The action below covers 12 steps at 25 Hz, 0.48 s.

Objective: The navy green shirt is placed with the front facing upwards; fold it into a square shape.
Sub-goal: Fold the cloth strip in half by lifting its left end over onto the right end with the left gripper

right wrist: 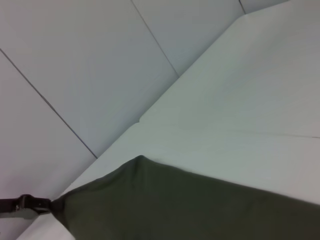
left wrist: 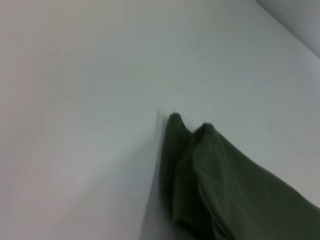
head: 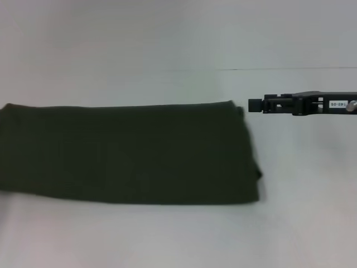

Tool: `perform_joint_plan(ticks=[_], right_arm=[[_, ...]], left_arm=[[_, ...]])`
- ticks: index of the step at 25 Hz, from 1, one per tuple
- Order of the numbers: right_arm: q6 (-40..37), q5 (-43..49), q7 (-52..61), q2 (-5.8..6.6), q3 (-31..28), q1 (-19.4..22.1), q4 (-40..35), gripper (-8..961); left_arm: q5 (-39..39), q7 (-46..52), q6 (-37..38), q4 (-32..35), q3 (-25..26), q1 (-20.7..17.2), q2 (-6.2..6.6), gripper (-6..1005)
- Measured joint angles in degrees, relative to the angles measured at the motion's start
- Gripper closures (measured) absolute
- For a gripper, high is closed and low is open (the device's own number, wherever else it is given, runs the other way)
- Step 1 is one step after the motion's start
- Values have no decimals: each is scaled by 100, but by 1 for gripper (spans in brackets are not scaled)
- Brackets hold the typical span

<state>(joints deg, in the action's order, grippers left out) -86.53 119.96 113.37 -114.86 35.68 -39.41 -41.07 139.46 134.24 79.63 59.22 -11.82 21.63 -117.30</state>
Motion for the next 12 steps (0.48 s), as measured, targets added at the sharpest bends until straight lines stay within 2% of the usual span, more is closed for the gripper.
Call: perform_joint_plan(ticks=[4,8,12], right_arm=[[80,0,-1,-21,25,-64,72,54],[115,0,-53,-43,20,-92,94,54],[121,-34,-81,-49,-5,-37,99,54]], left_arm=[[4,-7,41,167,176,-88,84,965],[-136,-44,254,211,231,-72,105,965],[-1104,-436,983,117,197,72,13,965]])
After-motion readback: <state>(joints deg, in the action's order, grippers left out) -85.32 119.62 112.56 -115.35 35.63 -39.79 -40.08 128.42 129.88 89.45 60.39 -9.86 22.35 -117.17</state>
